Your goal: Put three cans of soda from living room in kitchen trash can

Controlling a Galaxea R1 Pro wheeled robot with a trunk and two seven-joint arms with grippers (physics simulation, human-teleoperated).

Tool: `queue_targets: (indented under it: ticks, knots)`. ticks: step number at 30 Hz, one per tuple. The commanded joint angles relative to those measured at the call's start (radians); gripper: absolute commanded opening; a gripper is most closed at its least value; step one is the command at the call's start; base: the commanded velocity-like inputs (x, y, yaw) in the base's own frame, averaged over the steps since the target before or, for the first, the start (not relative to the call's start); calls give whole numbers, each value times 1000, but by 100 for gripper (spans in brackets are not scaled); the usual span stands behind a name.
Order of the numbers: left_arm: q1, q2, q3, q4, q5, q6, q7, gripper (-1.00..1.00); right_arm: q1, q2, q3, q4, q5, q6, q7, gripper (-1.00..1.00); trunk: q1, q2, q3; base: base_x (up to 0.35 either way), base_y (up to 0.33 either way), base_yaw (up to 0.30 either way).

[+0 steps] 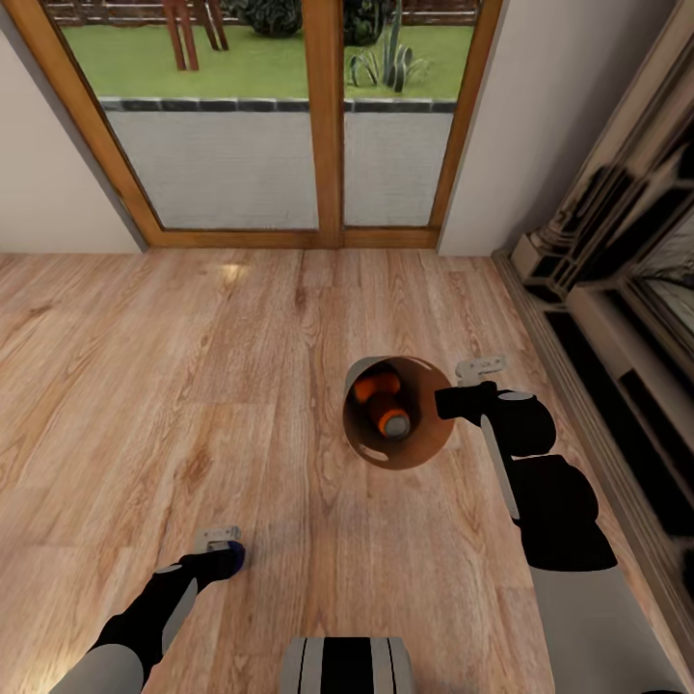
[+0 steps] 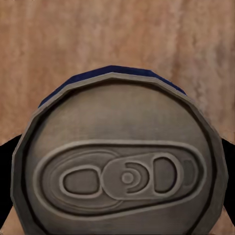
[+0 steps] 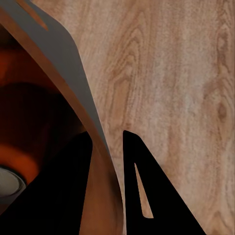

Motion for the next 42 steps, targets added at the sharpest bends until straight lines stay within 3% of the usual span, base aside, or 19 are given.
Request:
queue_targets:
  ticks: [1, 8, 29, 36, 40, 42]
  knots:
    - [0, 0, 0, 0, -1, 0, 0, -100, 0, 0, 1, 0, -12, 0, 1, -100, 0, 0, 0, 0, 0, 0]
    - [0, 0, 0, 0, -1, 0, 0, -100, 0, 0, 2, 3, -12, 0, 1, -100, 0, 0, 0, 0, 0, 0]
    - [-2, 0, -1, 12, 1, 33, -9, -100, 8, -1, -4, 12, -14, 0, 0, -100, -10, 5, 81, 0, 0, 0]
    - [-3, 2, -3, -104, 3, 146, -13, -100, 10, -3, -5, 13, -11, 0, 1, -100, -13, 6, 108, 0, 0, 0]
    - [-3, 3, -4, -290, 3, 312, -54, -100, 10, -7, -6, 13, -12, 0, 2, -100, -15, 7, 124, 0, 0, 0]
    - [-3, 3, -4, -330, 3, 345, -59, -100, 10, -8, -7, 13, -12, 0, 3, -100, -15, 8, 132, 0, 0, 0]
